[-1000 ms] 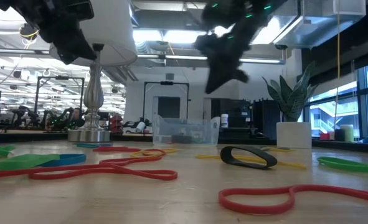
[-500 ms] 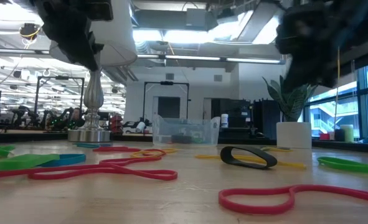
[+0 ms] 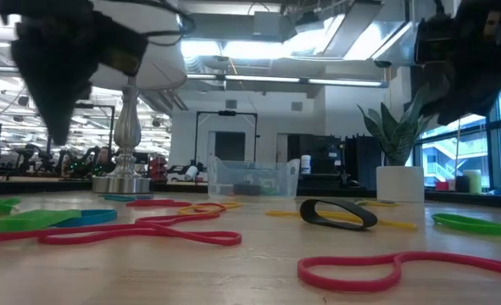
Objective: Pick and place rubber bands into bin
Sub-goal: Put the green rubber band into the transparent bin
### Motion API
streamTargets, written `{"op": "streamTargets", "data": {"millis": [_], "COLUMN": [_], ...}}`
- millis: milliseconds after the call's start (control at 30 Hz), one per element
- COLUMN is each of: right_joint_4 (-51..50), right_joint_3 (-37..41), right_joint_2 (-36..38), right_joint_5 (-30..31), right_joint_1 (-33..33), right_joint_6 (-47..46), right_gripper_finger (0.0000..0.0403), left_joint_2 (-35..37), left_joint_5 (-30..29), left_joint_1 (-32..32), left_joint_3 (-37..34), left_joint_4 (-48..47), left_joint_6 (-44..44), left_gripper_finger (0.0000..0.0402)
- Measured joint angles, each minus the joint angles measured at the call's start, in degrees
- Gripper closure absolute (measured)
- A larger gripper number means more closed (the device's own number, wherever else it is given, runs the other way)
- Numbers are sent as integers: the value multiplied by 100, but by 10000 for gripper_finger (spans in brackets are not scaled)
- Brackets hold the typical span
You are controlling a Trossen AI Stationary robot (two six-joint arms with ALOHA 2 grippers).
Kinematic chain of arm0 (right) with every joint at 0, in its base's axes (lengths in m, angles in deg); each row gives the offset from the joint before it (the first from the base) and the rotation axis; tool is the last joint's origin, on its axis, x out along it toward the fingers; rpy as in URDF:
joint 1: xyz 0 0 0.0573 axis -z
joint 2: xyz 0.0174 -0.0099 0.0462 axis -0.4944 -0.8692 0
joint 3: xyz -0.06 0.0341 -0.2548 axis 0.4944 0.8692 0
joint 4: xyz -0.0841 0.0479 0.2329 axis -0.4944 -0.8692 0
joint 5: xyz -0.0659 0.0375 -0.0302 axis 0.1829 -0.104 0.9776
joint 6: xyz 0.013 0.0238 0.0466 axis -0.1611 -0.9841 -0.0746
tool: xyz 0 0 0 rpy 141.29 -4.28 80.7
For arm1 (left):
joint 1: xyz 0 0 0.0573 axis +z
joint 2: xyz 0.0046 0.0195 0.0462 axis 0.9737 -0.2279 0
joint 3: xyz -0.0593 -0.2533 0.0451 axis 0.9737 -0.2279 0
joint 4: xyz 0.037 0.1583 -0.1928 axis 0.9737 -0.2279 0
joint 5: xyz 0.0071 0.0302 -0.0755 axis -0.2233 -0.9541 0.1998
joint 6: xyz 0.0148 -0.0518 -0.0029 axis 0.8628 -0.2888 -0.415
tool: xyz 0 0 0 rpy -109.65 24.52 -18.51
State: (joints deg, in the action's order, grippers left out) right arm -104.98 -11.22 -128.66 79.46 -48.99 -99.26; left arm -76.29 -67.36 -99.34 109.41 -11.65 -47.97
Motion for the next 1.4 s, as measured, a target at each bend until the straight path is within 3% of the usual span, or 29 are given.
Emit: {"op": "streamTargets", "data": {"millis": [233, 433, 733, 867, 933, 1067, 1267, 1400], "right_joint_4": [13, 3, -27, -26, -22, -20, 25, 31], "right_joint_3": [-1, -1, -1, -1, -1, -1, -1, -1], "right_joint_2": [40, 38, 38, 38, 36, 36, 36, 36], "right_joint_5": [-22, -80, -142, -138, -140, -130, -125, -53], "right_joint_1": [-4, -2, -3, -64, -130, -258, -304, -302], "right_joint_6": [311, 585, 632, 608, 595, 448, 421, 209], "right_gripper_finger": [394, 399, 392, 392, 392, 391, 391, 391], "left_joint_2": [-536, -896, -1436, -1511, -1473, -1207, -982, -979], "left_joint_5": [84, 392, 761, 984, 896, 700, 183, -213], "left_joint_1": [-446, -611, -702, -687, -692, -576, -20, 614], "left_joint_3": [-4, -4, 7, 28, 101, 535, 1373, 2039], "left_joint_4": [-13, -70, -52, -88, -199, -510, -1206, -1522], "left_joint_6": [-451, -607, -711, -678, -794, -709, 119, 1154], "left_gripper_finger": [295, 280, 313, 370, 391, 399, 399, 399]}}
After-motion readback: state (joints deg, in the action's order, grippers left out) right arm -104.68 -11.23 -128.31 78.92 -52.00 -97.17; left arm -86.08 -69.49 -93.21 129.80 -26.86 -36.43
